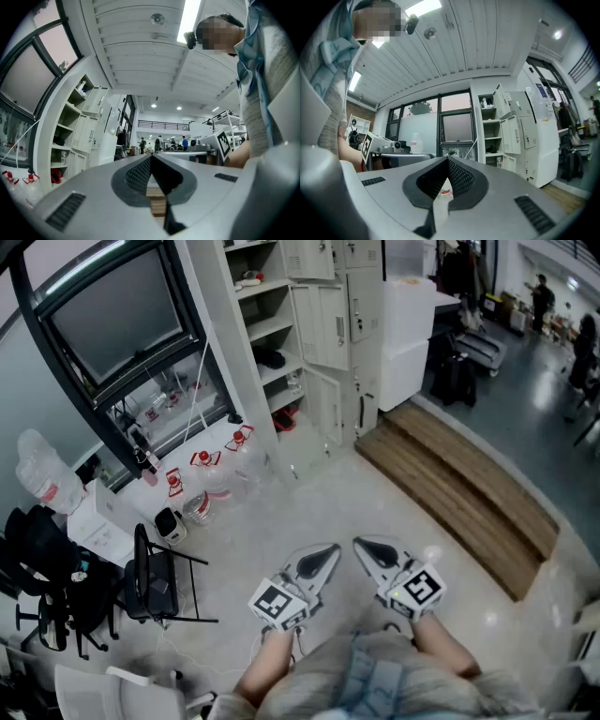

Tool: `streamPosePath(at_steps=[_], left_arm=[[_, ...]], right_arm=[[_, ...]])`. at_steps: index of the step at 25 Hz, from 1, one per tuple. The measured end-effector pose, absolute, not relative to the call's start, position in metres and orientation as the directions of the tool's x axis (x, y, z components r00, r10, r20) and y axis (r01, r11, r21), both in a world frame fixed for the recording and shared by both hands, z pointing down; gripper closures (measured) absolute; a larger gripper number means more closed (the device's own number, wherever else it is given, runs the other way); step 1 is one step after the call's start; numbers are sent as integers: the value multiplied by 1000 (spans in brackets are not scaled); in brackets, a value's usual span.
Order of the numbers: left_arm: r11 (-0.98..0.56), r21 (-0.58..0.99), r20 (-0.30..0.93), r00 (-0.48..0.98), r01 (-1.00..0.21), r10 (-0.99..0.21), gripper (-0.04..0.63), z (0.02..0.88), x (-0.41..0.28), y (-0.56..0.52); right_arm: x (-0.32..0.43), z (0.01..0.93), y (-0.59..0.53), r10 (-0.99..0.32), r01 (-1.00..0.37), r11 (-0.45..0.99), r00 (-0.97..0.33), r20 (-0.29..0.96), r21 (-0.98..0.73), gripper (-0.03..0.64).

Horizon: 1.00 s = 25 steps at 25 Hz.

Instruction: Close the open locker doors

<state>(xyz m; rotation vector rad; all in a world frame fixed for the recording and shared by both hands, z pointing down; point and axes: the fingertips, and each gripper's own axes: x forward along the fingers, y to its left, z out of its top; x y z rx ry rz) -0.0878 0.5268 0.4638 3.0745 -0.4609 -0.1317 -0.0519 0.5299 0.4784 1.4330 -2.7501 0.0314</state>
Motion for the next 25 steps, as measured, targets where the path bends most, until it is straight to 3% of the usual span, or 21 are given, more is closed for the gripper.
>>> streamPosePath(at_steps=[14,20,25], left_arm=[[-953,51,-74,950,-300,-303,592,464,-88,526],[-949,66,-99,944,-309,-314,592,460,-93,524],[-953,65,-90,949,-297,-302,592,467,-100,520]], right_arm=[[-56,477,531,-813,-814,581,-580,54,11,618],[-67,470,531,-788,-788,615,-615,-22,-36,617],[-64,473,527,-809,-808,587,-588,-6,-52,617]])
